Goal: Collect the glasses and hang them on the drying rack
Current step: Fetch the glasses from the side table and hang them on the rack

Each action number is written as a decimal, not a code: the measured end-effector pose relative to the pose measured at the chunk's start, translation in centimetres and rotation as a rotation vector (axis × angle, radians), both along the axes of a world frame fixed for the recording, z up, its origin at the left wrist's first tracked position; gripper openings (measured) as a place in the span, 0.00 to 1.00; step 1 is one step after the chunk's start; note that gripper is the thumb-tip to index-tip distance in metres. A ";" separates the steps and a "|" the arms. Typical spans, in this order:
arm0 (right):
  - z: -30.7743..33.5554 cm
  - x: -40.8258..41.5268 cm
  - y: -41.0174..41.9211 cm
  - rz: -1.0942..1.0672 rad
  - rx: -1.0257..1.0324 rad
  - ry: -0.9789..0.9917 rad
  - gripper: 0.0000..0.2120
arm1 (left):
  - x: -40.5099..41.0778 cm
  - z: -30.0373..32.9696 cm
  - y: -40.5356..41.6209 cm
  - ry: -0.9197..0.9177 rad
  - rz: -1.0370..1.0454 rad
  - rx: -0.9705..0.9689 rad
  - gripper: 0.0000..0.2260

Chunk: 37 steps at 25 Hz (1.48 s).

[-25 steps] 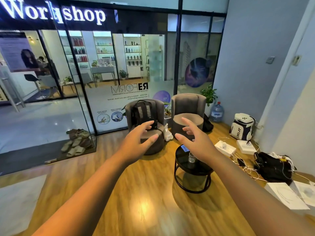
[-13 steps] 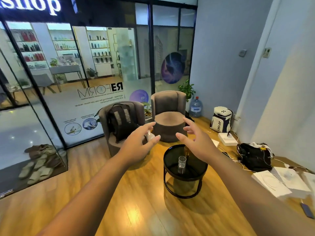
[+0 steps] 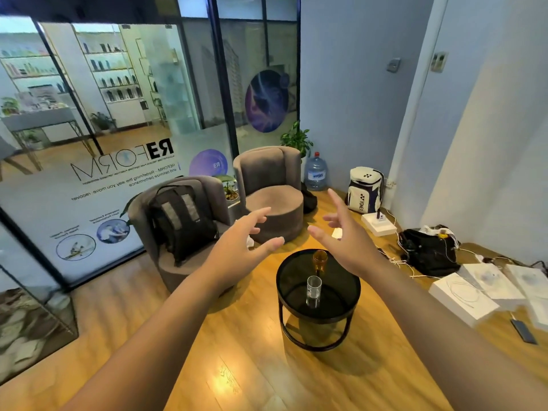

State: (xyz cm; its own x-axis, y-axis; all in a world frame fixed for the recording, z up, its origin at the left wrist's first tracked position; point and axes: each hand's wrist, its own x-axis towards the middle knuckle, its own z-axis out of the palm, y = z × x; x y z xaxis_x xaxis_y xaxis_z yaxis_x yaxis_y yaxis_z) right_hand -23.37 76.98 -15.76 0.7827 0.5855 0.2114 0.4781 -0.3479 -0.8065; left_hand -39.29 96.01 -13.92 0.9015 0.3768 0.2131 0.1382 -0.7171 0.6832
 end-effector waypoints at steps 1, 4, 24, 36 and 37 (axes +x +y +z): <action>-0.6 1.5 0.7 -0.007 -0.004 0.005 0.44 | 1.6 -0.6 0.8 0.006 -0.007 -0.004 0.37; -2.5 6.8 2.5 -0.011 -0.036 0.038 0.44 | 6.7 -2.4 2.6 0.046 -0.019 -0.006 0.37; -17.3 31.7 5.9 -0.027 -0.407 0.107 0.43 | 35.8 -19.0 11.6 0.180 -0.269 -0.011 0.45; -34.2 36.2 11.5 -0.118 -0.546 0.388 0.57 | 45.6 -39.3 16.9 0.439 -0.399 -0.164 0.54; -36.0 36.3 11.7 -0.130 -0.539 0.415 0.57 | 46.1 -41.0 17.0 0.453 -0.412 -0.164 0.55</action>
